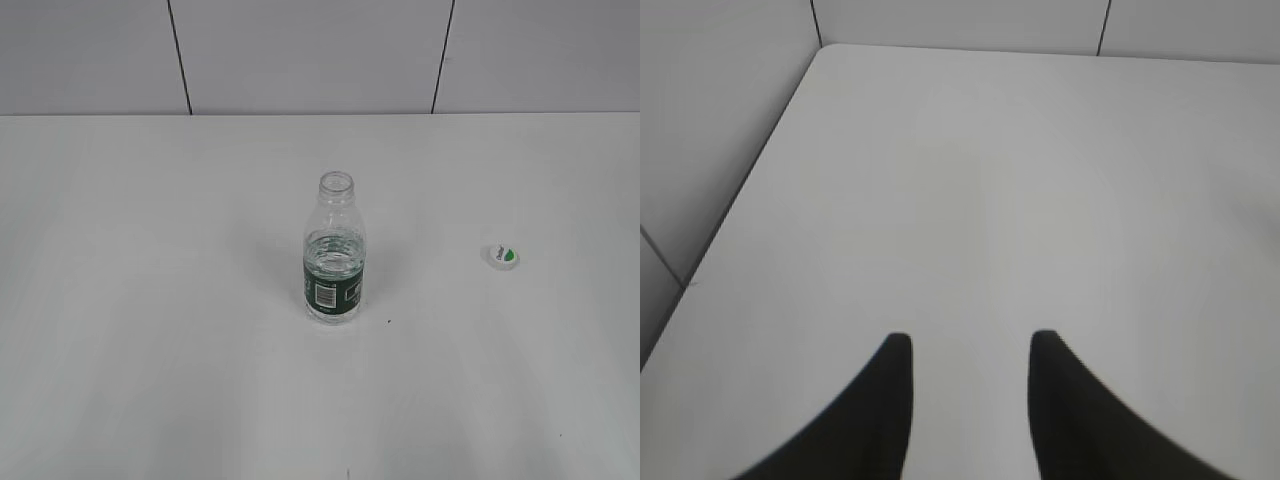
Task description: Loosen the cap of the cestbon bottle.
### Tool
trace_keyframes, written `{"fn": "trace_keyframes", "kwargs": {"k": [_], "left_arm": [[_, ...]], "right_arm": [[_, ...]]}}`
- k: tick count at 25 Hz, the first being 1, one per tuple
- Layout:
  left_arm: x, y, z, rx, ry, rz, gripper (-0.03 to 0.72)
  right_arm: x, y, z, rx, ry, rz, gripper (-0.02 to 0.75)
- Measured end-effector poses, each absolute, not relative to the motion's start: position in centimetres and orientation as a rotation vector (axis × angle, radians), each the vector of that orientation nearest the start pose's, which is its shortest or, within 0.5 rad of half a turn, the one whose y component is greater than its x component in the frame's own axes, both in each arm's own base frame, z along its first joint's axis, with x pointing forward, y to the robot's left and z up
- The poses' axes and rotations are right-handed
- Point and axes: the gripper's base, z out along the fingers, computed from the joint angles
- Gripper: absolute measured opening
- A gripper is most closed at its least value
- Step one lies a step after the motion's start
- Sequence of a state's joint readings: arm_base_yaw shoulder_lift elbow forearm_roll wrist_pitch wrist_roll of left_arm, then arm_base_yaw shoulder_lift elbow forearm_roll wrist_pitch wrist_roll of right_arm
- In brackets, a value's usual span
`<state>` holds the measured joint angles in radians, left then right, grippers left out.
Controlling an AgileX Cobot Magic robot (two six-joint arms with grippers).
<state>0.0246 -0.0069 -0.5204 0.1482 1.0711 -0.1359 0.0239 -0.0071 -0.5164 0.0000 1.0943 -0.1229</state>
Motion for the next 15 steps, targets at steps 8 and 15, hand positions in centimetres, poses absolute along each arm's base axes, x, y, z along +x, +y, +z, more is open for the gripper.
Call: {"fn": "trace_keyframes", "kwargs": {"k": [8, 15], "left_arm": [[-0.94, 0.97, 28.25, -0.132, 2.018, 0.098, 0.246], [-0.89, 0.22, 28.20, -0.009, 2.028, 0.056, 0.246]], "right_arm": [[-0.93, -0.02, 27.90, -0.151, 2.050, -0.061, 0.521], [-0.93, -0.02, 27.90, -0.151, 2.050, -0.061, 0.521]]}}
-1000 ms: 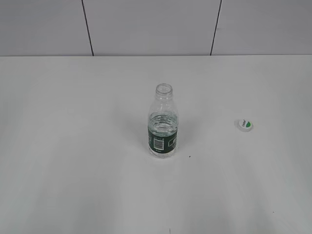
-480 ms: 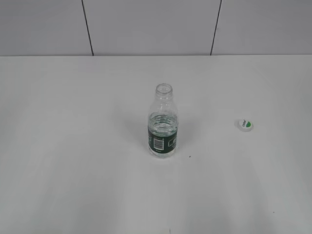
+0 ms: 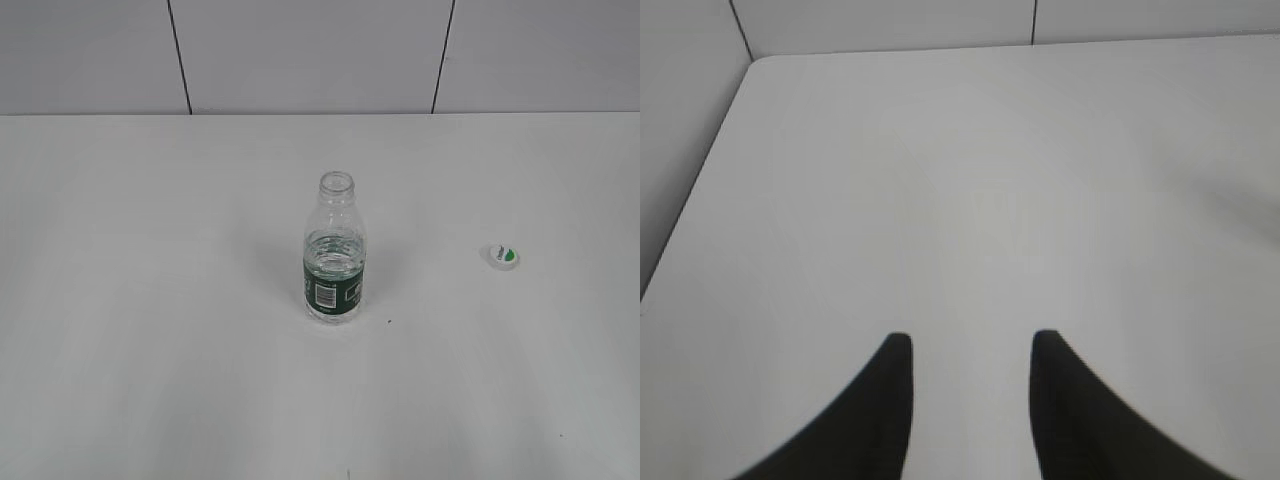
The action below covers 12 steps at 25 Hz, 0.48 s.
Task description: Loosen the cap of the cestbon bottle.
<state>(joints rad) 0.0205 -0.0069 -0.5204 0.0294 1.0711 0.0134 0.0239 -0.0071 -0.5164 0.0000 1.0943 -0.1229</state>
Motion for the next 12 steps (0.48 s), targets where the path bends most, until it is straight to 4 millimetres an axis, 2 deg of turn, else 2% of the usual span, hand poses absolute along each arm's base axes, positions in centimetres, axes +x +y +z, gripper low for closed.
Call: {"fn": "trace_keyframes", "kwargs": {"k": [12], "left_arm": [[-0.88, 0.14, 28.20, -0.001, 2.028, 0.049, 0.246]], "right_arm": [[-0.93, -0.02, 27.90, -0.151, 2.050, -0.061, 0.521]]}}
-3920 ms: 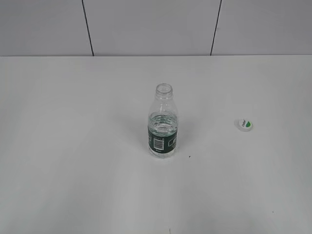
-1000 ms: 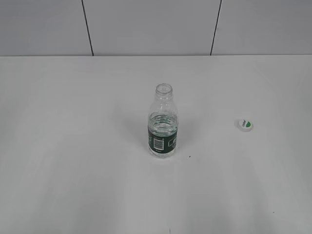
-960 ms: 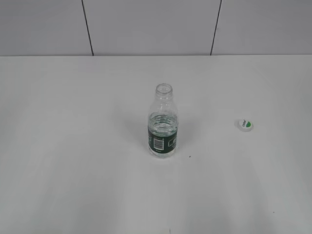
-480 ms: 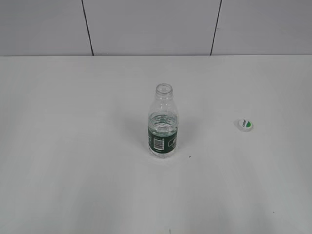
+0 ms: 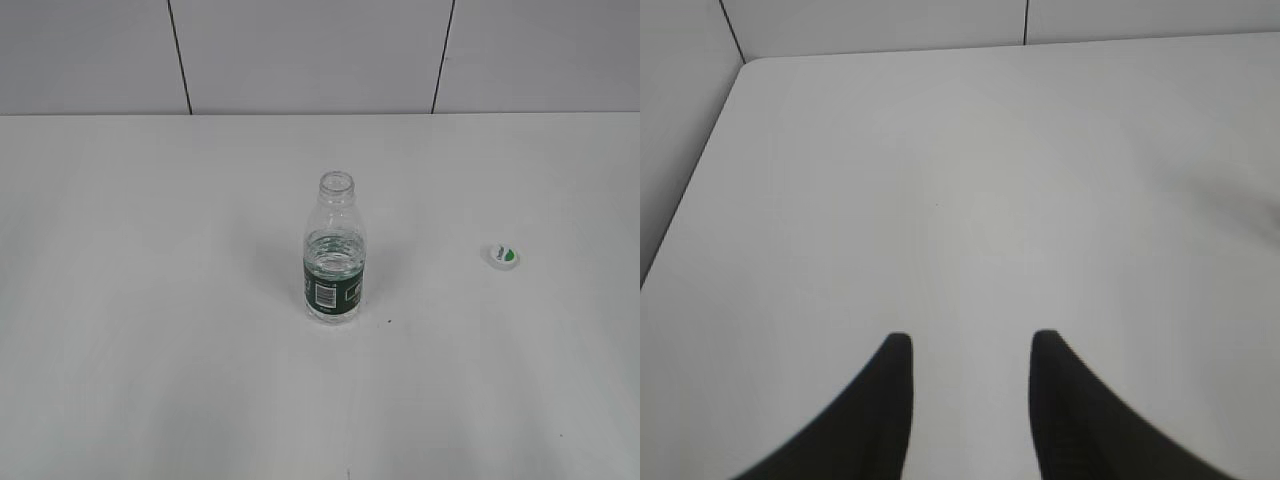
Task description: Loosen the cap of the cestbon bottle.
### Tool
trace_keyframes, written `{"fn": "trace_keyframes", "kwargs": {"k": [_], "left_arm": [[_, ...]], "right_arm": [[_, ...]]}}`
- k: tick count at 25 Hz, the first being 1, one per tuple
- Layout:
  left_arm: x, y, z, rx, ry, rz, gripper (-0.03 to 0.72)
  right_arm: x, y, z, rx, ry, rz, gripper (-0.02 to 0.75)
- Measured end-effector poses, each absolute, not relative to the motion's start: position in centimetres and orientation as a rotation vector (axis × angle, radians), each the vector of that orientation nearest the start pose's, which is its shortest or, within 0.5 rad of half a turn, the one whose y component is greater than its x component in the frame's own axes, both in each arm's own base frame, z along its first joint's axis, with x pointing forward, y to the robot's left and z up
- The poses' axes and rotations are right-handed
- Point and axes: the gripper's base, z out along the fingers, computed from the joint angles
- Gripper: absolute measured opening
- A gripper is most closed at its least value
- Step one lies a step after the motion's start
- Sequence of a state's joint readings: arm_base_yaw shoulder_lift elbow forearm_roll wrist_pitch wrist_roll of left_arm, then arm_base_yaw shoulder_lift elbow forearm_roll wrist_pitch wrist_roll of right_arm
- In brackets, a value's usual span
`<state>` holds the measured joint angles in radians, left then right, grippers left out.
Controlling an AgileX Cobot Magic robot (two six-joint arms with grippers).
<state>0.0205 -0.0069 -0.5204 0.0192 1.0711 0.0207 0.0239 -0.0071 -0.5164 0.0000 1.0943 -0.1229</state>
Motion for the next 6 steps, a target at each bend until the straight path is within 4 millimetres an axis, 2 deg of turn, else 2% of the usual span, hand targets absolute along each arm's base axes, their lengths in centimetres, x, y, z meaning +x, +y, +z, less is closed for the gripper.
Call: {"fn": "trace_keyframes", "kwargs": {"k": [6], "left_arm": [[-0.88, 0.06, 28.20, 0.000, 2.028, 0.038, 0.246]], "right_arm": [[-0.93, -0.02, 27.90, -0.151, 2.050, -0.061, 0.521]]}}
